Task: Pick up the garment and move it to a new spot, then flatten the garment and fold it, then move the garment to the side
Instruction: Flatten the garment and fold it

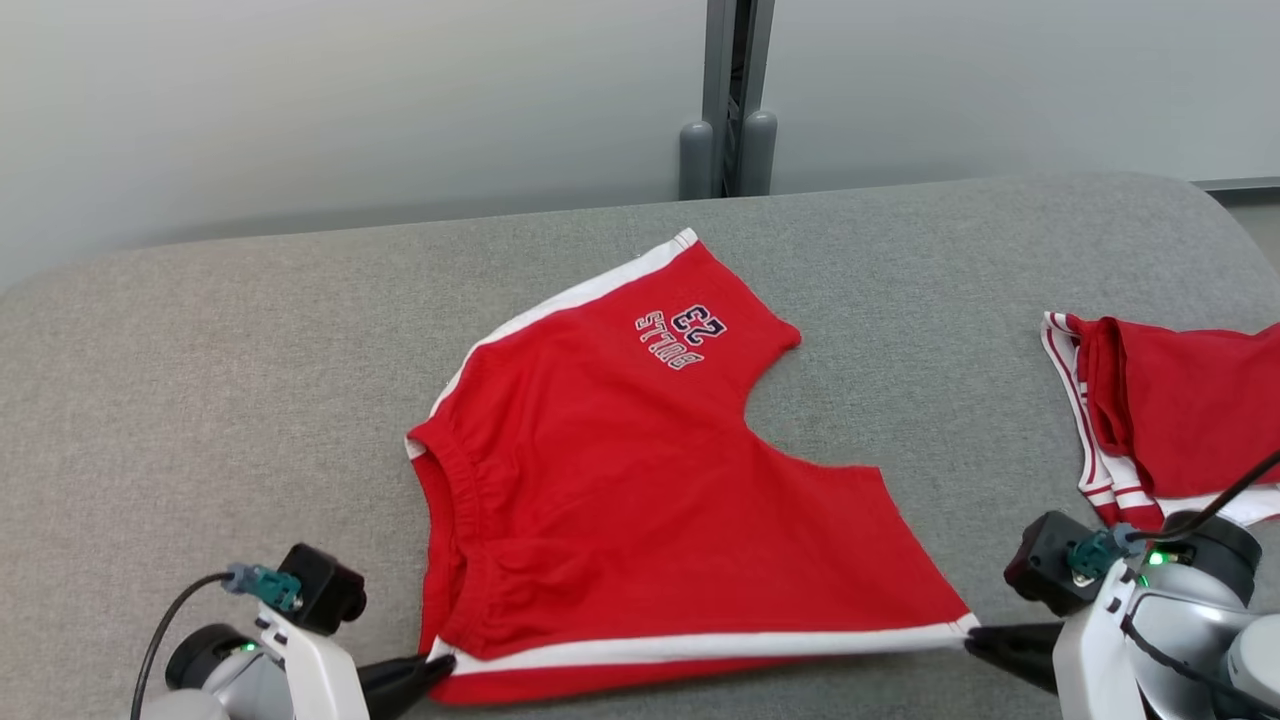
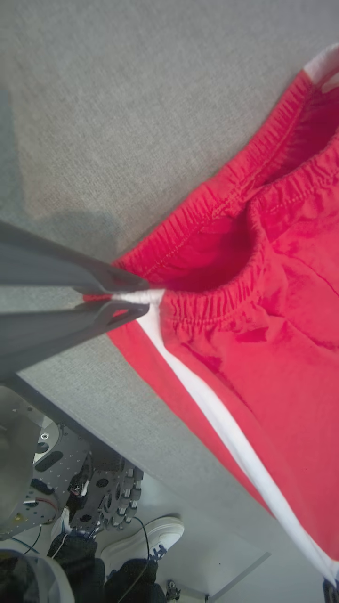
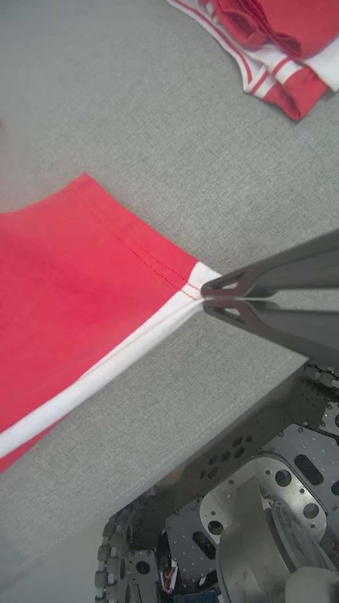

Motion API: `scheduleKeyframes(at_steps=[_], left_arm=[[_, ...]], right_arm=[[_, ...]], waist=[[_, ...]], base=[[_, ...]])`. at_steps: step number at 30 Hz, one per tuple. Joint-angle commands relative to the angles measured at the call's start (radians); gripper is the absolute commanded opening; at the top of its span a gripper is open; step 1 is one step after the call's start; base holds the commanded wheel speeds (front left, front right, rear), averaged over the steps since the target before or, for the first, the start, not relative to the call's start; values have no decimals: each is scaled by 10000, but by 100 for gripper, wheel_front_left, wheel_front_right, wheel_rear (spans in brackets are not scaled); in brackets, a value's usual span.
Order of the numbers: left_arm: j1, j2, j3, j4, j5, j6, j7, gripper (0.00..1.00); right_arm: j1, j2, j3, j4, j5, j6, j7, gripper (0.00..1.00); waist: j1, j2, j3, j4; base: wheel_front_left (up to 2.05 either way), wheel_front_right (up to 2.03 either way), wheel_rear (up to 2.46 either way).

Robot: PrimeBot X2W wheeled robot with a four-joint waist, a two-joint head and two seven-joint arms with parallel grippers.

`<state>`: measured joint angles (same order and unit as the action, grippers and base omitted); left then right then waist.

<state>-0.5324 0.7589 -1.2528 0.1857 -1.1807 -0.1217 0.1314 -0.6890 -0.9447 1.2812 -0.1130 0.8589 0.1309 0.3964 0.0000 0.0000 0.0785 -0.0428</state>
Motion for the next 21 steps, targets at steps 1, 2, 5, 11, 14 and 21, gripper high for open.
scheduleKeyframes(at_steps=[1, 2, 5, 11, 14, 21], left_arm=[[216, 157, -15, -132, -61, 88, 3, 0], [314, 225, -21, -258, -98, 119, 43, 0], [633, 491, -64, -686, -232, 205, 257, 0], [712, 628, 57, -1109, -438, 311, 296, 0], [696, 567, 333, -1271, -945, 257, 220, 0], [612, 583, 984, -1652, -2370, 76, 243, 0]], right_arm=[[215, -166, -5, -215, 148, -3, 148, 0], [284, -239, -1, -346, 230, -3, 226, 0], [480, -438, 1, -780, 375, -3, 508, 0], [565, -423, -367, -864, 406, -3, 424, 0], [464, -324, -686, -779, 421, -3, 288, 0], [59, -66, -1463, -384, 521, -3, -119, 0]], waist=[[0, 0, -25, 5], [0, 0, -31, 9], [0, 0, -32, 43], [0, 0, 80, 159], [0, 0, 150, 216], [0, 0, 269, 333]], base=[[0, 0, 0], [0, 0, 0], [0, 0, 0], [0, 0, 0], [0, 0, 0], [0, 0, 0]])
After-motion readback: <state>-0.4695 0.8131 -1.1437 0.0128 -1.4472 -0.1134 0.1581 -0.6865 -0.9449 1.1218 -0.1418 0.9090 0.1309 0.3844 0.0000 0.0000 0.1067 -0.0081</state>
